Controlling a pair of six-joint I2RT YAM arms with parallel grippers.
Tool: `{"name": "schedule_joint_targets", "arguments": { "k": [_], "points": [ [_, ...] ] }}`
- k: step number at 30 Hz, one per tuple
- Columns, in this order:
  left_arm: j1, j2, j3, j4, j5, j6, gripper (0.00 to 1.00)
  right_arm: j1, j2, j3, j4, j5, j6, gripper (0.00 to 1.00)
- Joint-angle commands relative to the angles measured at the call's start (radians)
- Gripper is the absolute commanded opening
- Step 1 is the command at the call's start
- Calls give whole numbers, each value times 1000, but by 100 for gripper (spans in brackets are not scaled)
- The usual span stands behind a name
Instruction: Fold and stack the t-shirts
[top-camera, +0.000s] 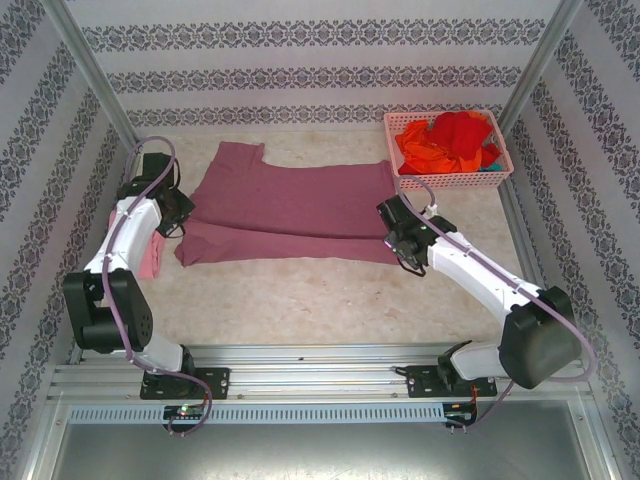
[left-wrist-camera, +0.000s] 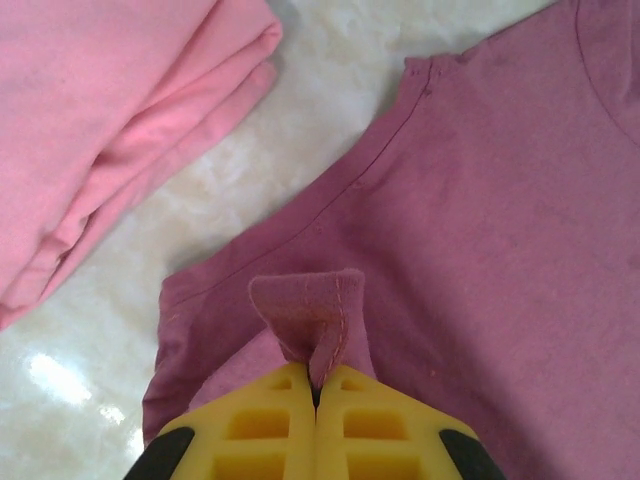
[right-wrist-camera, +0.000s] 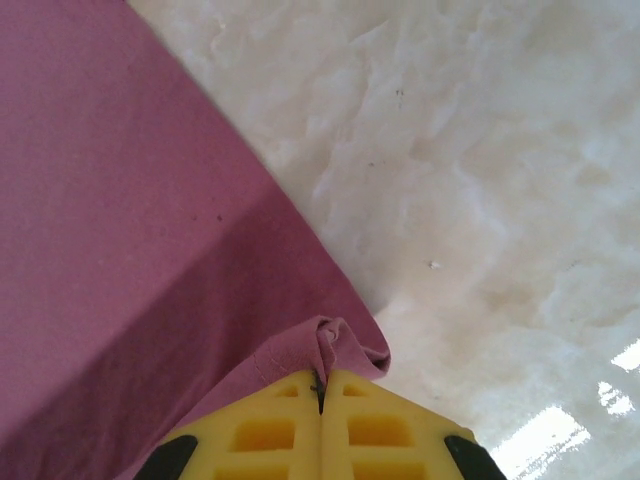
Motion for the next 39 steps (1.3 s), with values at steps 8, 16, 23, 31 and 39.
{"name": "schedule_joint_targets", "arguments": {
  "k": [8, 16, 23, 31, 39],
  "points": [
    [-7, 77, 118, 16, -50, 58, 0, -63, 88, 85, 41, -10, -86, 0],
    [-8, 91, 116, 11, -57, 63, 0, -78, 151, 143, 54, -42, -140, 0],
    [-8, 94, 98, 18, -69, 68, 0, -89, 222, 209, 48, -52, -189, 0],
    [-8, 120, 112, 23, -65, 68, 0, -109, 298, 279, 49, -59, -236, 0],
    [-8, 146, 114, 37, -59, 62, 0, -127, 397, 374, 14, -67, -271, 0]
  ]
}}
